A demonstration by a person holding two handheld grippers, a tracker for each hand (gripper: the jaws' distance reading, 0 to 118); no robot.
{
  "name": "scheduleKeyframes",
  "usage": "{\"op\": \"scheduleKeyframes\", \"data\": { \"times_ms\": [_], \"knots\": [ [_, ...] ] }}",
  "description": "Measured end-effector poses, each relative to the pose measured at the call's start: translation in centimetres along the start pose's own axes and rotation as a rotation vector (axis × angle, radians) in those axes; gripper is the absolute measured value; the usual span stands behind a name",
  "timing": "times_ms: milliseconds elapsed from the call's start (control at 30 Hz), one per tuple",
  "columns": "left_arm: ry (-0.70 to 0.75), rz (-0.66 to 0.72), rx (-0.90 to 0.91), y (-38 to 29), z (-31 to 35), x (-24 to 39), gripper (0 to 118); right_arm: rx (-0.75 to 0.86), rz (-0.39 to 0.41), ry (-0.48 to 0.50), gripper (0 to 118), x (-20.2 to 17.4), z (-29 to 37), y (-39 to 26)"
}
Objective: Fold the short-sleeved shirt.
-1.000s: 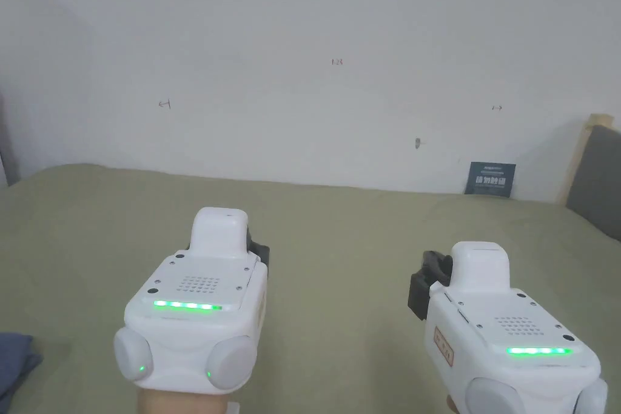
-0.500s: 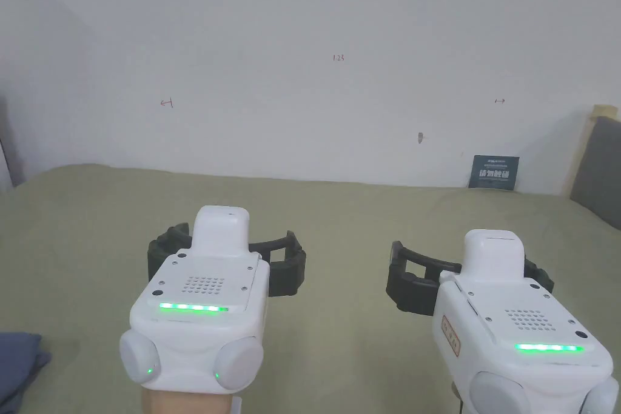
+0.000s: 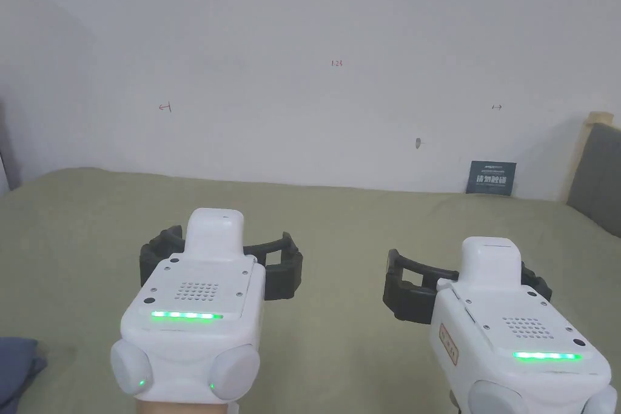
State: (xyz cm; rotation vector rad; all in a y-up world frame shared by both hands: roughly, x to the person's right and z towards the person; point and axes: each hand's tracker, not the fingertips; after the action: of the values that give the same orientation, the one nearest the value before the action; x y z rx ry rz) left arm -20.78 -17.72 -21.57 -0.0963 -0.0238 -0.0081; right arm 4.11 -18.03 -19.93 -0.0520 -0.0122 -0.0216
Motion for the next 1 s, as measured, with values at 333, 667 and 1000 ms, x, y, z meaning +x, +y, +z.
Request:
{"op": "scheduleKeyframes", "data": {
  "times_ms": [333, 667, 1000],
  "knots": [
    [-0.028, -0.030, 0.000, -0.4, 0.8, 0.2, 118, 0.004, -0.003, 0.006, 118, -0.1, 0.5, 0.2],
    [0.001, -0.048, -0.016, -0.2, 1.0, 0.7, 118, -0.009, -0.022, -0.006, 118, 0.5, 0.6, -0.1],
    [-0.014, -0.011, -0.063, 0.0, 1.1, 0.3, 118, -0.061, -0.037, 0.019, 118, 0.9, 0.0, 0.3]
  ]
}}
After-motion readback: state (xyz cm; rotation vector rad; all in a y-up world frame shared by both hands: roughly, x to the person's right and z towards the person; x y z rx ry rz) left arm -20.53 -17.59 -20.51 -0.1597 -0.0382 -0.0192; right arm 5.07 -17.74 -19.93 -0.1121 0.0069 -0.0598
